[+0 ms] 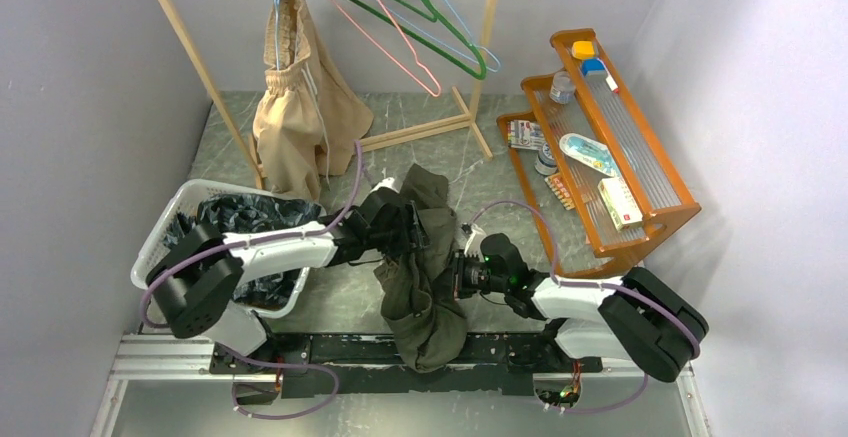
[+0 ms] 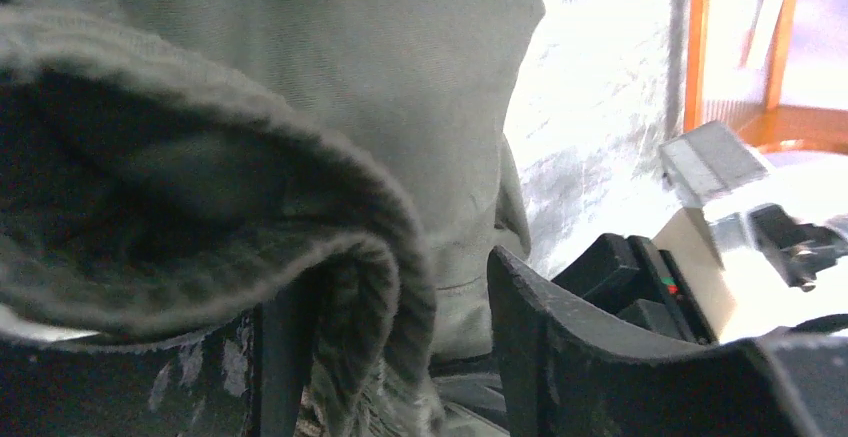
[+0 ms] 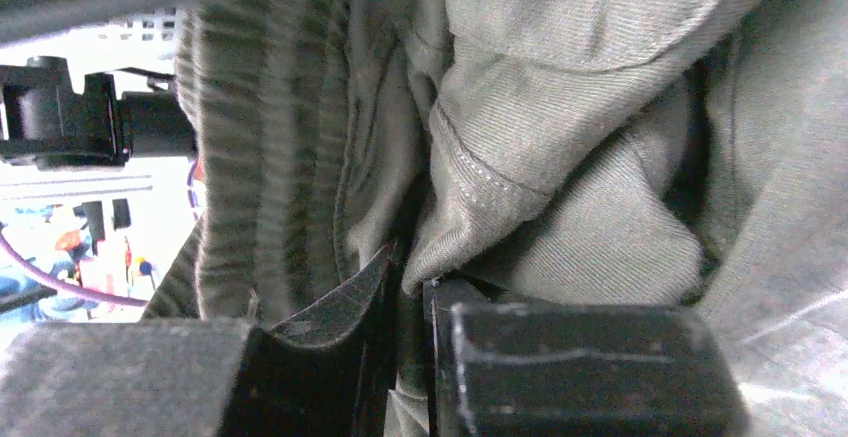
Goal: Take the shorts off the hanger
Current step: Pick up the shorts at the center of the board.
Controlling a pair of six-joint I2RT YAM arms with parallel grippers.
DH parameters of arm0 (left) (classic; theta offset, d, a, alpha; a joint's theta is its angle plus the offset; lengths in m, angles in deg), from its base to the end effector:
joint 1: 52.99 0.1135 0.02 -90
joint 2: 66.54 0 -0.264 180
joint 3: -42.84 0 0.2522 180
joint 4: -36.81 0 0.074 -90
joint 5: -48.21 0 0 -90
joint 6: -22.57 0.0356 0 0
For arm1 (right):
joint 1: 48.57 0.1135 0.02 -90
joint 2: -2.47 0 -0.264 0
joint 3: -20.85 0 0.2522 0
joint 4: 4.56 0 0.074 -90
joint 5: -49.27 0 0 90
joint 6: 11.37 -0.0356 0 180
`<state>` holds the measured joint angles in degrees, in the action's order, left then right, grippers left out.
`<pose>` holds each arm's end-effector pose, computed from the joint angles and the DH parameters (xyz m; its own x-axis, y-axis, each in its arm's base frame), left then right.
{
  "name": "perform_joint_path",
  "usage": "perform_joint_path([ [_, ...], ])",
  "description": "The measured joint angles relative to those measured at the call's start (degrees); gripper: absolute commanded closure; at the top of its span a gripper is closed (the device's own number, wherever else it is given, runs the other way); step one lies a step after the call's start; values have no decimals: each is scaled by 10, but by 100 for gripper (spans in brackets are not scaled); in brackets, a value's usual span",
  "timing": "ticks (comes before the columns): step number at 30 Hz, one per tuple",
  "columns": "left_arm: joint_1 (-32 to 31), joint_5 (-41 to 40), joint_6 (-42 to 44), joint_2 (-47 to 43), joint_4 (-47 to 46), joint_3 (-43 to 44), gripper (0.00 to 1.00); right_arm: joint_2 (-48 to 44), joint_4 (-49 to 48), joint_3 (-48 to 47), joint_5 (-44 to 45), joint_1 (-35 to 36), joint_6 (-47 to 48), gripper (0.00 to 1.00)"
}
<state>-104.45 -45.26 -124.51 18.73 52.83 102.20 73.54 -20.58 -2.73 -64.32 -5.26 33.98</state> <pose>0.1927 -0.2384 0.1932 -0.8581 -0.2676 -0.4383 0.0596 0.7959 -0.6025 0.1326 0.1446 0.1216 -0.8866 0.0493 -0.4600 -0.3569 0.5595 0.7480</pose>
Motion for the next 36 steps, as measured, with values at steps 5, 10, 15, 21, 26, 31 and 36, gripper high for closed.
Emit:
perform_joint_path([
  [5, -3, 46, 31, 53, -9, 16, 29, -15, 0, 6, 34, 0, -21, 80],
  [10, -5, 65, 49, 105, 11, 52, 29, -6, -7, 6, 38, 1, -22, 79],
  [15, -18, 44, 57, 160, 91, 138, 31, -11, -11, 8, 40, 1, -27, 68],
  [21, -48, -40, 43, 216, 202, 225, 42, -96, 44, 13, 61, 2, -21, 61],
  [26, -66, -97, 22, 237, 239, 247, 57, -192, 135, 12, 92, 2, -5, 62],
  [31, -73, -133, 9, 234, 247, 238, 82, -304, 263, 7, 173, 2, -6, 58],
  [36, -76, -148, -2, 214, 236, 219, 93, -411, 364, -15, 266, 2, -7, 53],
])
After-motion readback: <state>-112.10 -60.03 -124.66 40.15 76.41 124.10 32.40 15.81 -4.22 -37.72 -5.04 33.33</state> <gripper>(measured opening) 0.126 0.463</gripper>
